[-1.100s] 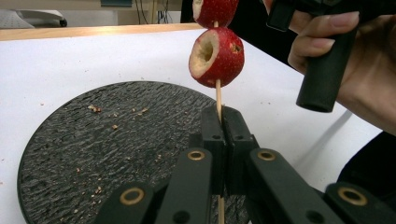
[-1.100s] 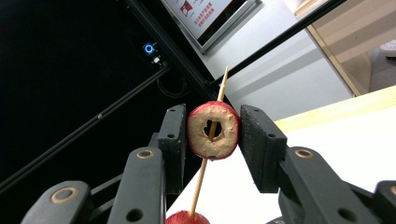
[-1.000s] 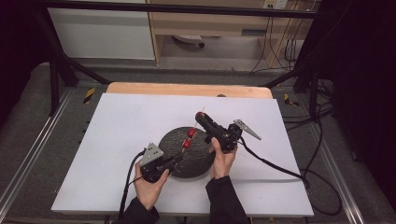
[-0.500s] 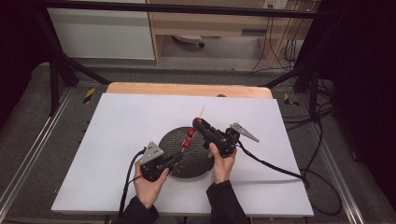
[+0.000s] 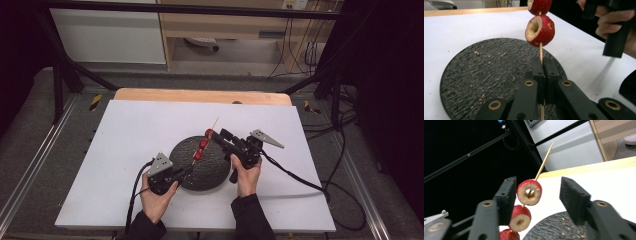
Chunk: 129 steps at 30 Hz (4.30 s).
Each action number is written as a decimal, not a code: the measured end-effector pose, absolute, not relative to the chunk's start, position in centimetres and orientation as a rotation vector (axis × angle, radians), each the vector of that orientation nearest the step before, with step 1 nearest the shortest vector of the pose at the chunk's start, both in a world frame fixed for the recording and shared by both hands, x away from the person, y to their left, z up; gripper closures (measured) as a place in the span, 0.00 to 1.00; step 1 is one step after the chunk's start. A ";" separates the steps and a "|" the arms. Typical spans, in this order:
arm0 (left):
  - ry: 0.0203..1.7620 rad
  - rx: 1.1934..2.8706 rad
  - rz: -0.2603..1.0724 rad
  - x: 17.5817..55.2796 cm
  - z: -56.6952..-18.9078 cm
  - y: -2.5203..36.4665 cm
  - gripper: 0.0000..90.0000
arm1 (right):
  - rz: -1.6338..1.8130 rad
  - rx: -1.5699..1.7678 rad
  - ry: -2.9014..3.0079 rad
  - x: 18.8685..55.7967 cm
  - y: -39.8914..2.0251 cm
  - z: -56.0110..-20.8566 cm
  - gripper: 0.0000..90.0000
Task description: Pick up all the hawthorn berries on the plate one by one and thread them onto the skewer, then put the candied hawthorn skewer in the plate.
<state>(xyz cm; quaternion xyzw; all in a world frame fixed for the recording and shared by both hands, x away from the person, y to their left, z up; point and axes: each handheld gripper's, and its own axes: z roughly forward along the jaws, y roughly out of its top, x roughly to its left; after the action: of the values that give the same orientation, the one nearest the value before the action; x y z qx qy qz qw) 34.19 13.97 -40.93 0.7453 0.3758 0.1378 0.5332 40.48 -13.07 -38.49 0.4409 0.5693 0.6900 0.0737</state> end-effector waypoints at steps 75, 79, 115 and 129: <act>0.971 2.271 0.245 39.8 -39.8 12.9 0.98 | 1.235 1.228 2.375 35.9 -24.2 -45.7 0.01; 0.992 2.305 0.247 40.0 -40.4 12.5 0.98 | 1.236 1.225 2.375 35.9 -24.3 -45.7 0.01; 0.941 2.263 0.246 39.2 -40.4 14.3 0.57 | 1.278 1.217 2.360 35.8 -24.5 -45.4 0.01; 0.890 2.178 0.266 37.4 -40.3 20.5 0.17 | 1.283 1.223 2.357 35.7 -24.5 -45.4 0.01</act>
<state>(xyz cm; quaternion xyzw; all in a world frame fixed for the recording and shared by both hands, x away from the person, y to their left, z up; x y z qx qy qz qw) 37.37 20.52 -40.33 0.8518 0.3482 0.1040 0.3773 35.74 -24.51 -45.36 0.4129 0.7954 0.4331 0.0961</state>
